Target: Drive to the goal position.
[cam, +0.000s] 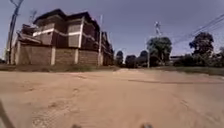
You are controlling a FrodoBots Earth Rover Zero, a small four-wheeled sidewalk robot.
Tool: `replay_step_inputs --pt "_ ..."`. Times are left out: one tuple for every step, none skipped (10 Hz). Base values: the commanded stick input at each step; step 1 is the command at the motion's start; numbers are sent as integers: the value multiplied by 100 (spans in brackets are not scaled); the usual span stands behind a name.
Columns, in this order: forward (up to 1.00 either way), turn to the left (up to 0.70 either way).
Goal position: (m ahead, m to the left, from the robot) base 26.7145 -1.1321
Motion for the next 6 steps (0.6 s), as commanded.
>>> replay_step_inputs --pt "85 0" --pt "85 0" --pt "85 0" --pt "85 0" --pt "85 0" --pt "85 0"
